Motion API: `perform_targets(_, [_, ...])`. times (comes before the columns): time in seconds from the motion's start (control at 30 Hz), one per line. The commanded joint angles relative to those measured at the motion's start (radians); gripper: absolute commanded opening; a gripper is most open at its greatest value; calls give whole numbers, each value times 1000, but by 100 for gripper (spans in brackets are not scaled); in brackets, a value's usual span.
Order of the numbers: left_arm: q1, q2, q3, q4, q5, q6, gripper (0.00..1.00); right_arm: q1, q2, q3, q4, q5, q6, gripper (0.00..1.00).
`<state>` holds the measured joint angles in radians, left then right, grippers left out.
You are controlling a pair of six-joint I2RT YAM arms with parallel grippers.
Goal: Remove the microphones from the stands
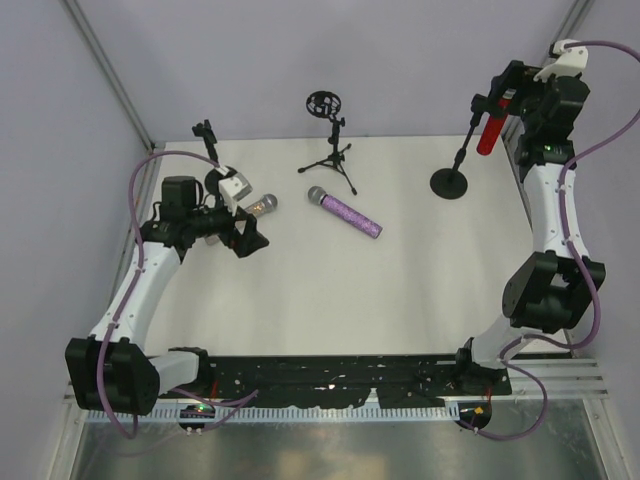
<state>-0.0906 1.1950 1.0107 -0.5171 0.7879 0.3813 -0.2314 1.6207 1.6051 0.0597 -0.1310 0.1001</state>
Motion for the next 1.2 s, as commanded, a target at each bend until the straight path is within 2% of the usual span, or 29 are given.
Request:
perform_targets(0.0, [-5, 5, 29, -37, 40, 40, 100, -2, 73, 124, 43, 36, -34, 95])
perform_targets(0.23, [-4, 26, 88, -110, 19, 59, 99, 0, 159, 193, 46, 14, -57, 100])
perform_targets(0.43, [-3, 49, 77, -69, 40, 5, 100, -2, 165, 148, 91, -7, -91, 84])
perform_targets(0.6, [-3, 89, 100, -81, 59, -12, 99, -2, 127, 66, 160, -7, -96, 65])
perform_targets(0.9, [-3, 126, 124, -92, 79, -28, 100, 1, 91, 33, 163, 5, -143, 40])
perform_targets(1.03, [-3, 132, 134, -95, 86, -35, 100, 4, 76, 50, 166, -2, -143, 40])
perform_targets(1.17, [-3, 138, 144, -95, 100, -44, 99, 7, 62, 91, 140, -15, -137, 34])
